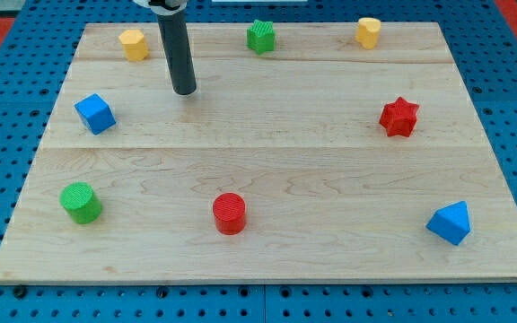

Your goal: Point at the red circle

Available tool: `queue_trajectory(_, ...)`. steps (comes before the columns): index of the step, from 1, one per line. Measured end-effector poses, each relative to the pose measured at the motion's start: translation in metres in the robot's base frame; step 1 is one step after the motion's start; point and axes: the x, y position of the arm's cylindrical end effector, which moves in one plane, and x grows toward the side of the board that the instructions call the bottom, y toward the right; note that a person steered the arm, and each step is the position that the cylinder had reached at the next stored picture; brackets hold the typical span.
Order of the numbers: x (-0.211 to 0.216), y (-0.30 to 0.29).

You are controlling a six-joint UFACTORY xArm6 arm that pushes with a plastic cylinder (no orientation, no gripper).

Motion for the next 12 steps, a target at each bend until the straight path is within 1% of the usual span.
queue_trajectory(10, -0.012, 0.001)
queue_trajectory(11, 0.007, 0.062)
queue_trajectory(12, 0.046, 0.097)
